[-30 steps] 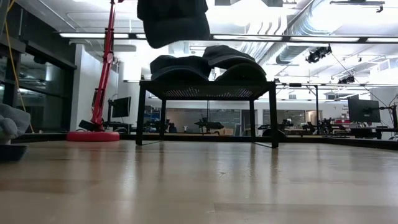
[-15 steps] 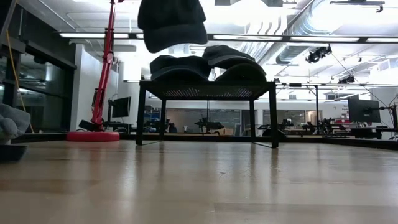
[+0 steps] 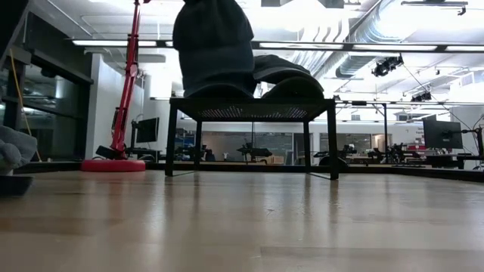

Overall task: Pick & Place hat
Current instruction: Stack the blue cap on top of the blue cap on the shelf

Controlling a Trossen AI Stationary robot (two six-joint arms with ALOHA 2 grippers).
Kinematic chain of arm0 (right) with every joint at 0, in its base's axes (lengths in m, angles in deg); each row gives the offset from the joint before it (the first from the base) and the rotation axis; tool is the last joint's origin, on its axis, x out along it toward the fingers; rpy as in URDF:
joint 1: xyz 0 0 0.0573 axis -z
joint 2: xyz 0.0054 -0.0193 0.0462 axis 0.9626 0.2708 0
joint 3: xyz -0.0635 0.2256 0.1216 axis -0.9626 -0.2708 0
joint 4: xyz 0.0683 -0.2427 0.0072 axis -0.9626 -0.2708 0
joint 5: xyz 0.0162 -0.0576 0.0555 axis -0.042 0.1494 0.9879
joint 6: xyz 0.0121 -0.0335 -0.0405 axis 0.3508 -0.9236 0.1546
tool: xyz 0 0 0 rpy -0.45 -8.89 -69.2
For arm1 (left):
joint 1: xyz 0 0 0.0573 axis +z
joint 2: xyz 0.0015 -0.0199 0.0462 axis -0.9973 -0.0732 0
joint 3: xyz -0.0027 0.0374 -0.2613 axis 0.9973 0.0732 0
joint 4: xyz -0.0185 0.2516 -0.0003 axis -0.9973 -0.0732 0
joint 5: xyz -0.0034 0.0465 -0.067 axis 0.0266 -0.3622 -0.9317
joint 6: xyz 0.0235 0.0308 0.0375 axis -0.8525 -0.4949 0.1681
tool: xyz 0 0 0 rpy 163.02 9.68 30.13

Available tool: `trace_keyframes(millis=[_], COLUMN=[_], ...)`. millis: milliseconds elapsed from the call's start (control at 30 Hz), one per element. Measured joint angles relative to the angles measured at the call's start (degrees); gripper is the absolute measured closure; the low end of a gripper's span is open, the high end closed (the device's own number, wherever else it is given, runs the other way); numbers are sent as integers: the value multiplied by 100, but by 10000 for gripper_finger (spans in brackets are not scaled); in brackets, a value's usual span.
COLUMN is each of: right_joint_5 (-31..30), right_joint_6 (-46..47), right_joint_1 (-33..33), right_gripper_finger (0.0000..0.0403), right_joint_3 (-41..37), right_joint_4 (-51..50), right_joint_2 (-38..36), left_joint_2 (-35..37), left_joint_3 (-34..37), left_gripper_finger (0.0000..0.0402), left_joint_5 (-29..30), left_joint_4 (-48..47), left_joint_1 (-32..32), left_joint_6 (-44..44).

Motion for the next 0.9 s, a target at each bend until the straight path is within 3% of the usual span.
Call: trace_keyframes(millis=[533, 900], right_joint_5=[-199, -212], right_joint_6=[69, 180], right_joint_1=[0, 0], right_gripper_finger=[178, 178], right_joint_3=[0, 0], right_joint_4=[201, 284], right_joint_2=[0, 0], left_joint_2=[-297, -458], left_joint_3=[0, 0], left_gripper_finger=[400, 400], left_joint_5=[475, 1581], left_joint_4=[232, 812], left_joint_1=[3, 2], left_joint_6=[-112, -93])
